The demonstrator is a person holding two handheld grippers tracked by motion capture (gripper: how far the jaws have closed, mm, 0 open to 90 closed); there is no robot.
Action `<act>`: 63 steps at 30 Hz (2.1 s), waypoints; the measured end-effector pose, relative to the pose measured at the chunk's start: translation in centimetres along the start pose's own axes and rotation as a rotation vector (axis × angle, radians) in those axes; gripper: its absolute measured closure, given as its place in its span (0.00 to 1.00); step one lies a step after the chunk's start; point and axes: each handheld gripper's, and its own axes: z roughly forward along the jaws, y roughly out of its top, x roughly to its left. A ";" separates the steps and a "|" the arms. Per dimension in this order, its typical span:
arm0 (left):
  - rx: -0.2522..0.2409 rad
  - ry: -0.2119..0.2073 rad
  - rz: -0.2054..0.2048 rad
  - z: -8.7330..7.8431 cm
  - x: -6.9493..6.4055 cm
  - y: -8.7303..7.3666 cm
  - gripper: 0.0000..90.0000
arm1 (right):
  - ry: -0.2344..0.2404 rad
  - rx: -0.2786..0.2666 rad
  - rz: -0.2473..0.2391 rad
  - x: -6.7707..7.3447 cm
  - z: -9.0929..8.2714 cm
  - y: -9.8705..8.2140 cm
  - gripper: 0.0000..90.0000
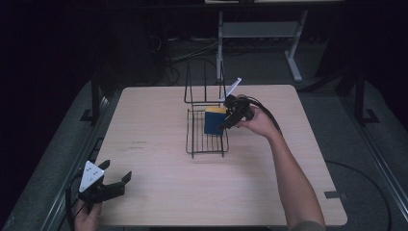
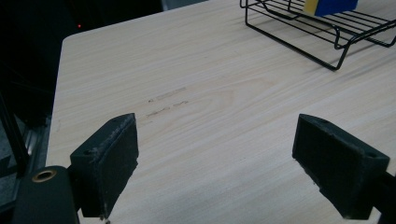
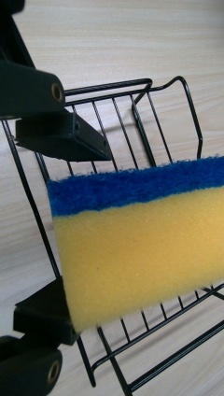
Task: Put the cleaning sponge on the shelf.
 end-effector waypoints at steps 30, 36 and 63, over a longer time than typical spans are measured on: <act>-0.006 -0.004 -0.001 0.0 -0.2 0.1 0.15 | -0.010 -0.004 0.034 0.5 -0.8 -1.0 0.26; -0.007 -0.004 0.000 -0.1 -0.2 0.1 0.15 | -0.018 -0.002 0.052 0.7 -1.4 -1.4 0.25; -0.005 -0.004 0.004 -0.1 -0.3 0.0 0.15 | -0.032 -0.020 0.066 1.5 -3.2 -3.1 0.25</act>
